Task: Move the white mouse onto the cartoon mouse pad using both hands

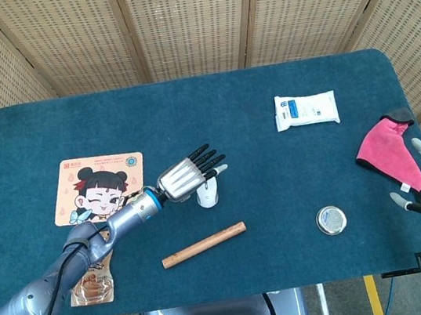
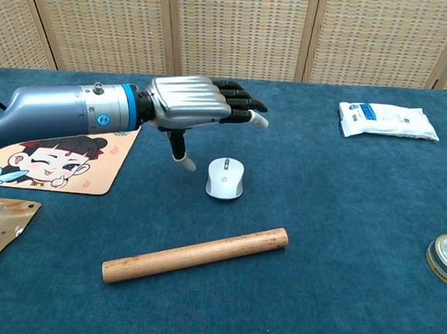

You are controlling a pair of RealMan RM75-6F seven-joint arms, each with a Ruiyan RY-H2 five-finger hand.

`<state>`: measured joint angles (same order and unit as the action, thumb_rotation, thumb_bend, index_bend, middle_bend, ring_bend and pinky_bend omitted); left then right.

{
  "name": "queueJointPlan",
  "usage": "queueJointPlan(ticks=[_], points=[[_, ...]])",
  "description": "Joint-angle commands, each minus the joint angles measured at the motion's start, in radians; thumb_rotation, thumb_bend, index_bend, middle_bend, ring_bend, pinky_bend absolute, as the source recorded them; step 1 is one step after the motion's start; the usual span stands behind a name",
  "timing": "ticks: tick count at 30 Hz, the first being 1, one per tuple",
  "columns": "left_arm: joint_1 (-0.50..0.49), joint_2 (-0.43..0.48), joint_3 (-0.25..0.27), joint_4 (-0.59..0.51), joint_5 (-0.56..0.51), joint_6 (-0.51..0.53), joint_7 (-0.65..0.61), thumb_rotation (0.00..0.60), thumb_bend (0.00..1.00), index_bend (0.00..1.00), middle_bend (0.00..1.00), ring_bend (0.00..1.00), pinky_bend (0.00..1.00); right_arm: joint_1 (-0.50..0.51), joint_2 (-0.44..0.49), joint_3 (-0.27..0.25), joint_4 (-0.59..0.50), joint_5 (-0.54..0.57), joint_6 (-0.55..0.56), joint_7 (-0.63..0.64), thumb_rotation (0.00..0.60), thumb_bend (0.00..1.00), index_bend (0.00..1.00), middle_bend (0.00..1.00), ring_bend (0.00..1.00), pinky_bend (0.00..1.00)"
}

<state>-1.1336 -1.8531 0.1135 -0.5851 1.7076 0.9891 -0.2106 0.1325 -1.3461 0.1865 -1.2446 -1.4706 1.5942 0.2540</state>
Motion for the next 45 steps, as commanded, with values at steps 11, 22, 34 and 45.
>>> queueJointPlan(ticks=[11,22,34,45], points=[[-0.056,0.082,-0.053,-0.173,-0.066,-0.192,0.062,0.6,0.06,0.21,0.0,0.0,0.0,0.004,-0.006,0.001,0.012,0.003,-0.007,0.001,0.6,0.0,0.08,0.0,0.0,0.0],[-0.084,0.084,-0.086,-0.208,-0.102,-0.276,0.107,0.6,0.06,0.25,0.0,0.0,0.0,0.005,-0.007,0.001,0.015,0.005,-0.009,0.003,0.6,0.0,0.08,0.0,0.0,0.0],[-0.119,0.08,-0.11,-0.234,-0.13,-0.361,0.157,0.6,0.07,0.27,0.0,0.0,0.0,0.008,-0.014,0.005,0.031,0.014,-0.016,0.009,0.6,0.0,0.08,0.0,0.0,0.0],[-0.13,0.062,-0.122,-0.229,-0.149,-0.399,0.185,0.6,0.08,0.29,0.0,0.0,0.0,0.01,-0.019,0.007,0.04,0.016,-0.017,0.013,0.6,0.0,0.08,0.0,0.0,0.0]])
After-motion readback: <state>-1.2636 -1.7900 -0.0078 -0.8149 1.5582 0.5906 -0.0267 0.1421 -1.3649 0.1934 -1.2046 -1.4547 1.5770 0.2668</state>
